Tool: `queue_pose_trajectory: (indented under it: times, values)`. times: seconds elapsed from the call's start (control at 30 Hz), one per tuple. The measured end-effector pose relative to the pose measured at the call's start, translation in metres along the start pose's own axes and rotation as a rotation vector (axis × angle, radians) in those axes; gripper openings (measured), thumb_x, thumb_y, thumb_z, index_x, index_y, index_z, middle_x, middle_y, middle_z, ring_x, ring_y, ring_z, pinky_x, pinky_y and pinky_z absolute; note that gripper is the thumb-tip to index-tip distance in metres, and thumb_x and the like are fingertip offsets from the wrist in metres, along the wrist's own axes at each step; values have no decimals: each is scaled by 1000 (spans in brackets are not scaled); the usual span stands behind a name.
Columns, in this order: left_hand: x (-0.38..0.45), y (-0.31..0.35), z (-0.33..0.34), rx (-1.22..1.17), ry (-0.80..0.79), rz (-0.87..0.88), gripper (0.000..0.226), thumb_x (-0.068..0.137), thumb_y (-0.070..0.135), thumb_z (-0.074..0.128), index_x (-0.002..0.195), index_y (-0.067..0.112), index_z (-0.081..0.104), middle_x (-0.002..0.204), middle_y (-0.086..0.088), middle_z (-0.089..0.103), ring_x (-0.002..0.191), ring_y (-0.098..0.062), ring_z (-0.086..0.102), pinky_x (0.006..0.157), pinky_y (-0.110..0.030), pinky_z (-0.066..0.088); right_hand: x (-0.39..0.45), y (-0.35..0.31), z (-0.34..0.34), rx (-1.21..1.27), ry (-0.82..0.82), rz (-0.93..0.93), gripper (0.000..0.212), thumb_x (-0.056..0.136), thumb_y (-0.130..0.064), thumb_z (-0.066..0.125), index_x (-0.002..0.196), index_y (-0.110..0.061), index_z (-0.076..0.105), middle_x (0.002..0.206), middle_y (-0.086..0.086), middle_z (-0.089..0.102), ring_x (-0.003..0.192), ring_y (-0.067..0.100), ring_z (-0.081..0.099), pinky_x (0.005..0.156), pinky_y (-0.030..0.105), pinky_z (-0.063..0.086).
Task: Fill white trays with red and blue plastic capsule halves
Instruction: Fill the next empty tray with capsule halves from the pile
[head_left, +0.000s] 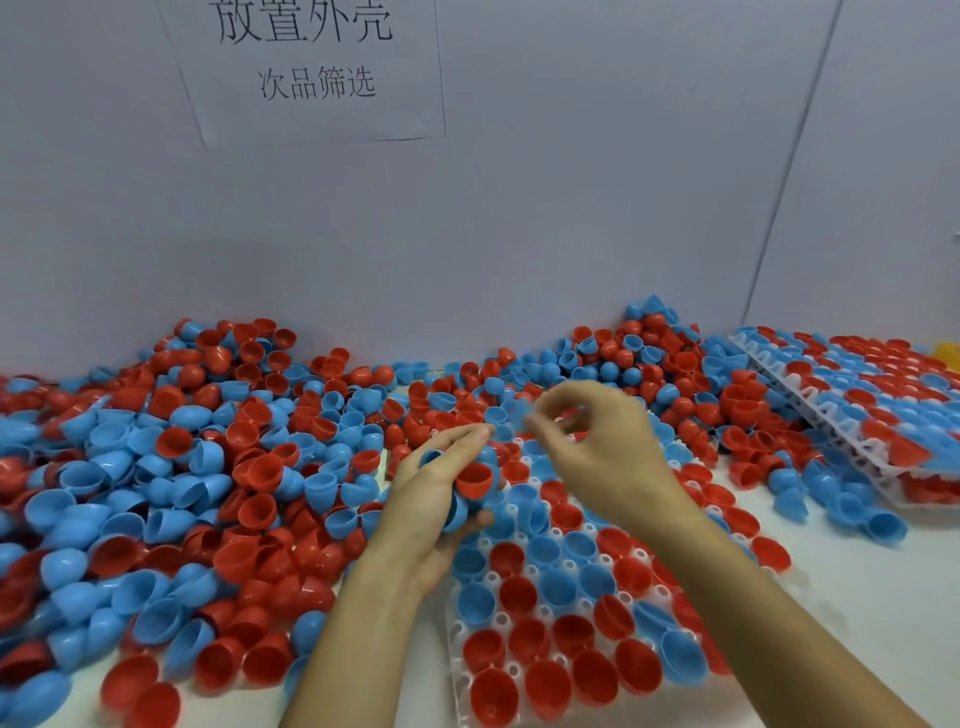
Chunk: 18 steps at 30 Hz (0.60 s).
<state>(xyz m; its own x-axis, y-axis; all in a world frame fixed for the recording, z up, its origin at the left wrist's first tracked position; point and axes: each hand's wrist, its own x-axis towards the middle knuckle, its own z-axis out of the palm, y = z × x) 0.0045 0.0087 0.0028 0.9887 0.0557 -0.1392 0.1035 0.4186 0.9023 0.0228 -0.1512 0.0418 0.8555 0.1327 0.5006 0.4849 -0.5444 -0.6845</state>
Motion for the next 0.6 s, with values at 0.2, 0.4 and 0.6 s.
queue_pose_trajectory:
  times: [0.2,0.4,0.6]
  values:
    - [7,0,-8,-144,245,15,10,87,22,75,95,16,73,87,-9,71,75,-22,68,46,-26,51,39,1,-31,626,1001,561,8,97,-23,63,92,-20,67,95,0,72,83,7,68,80,26,59]
    - [8,-4,-6,-73,190,-4,14,88,22,73,100,15,75,93,-10,67,73,-21,65,47,-27,51,46,-39,-1,15,-598,96,52,97,-23,61,146,-30,45,127,-11,65,98,-3,63,80,13,51]
    - [10,-5,-8,-99,185,4,9,90,17,70,96,13,75,82,-8,68,67,-19,64,44,-26,49,21,5,-24,-404,-605,92,50,87,4,62,115,-37,68,108,-12,59,94,5,60,81,27,56]
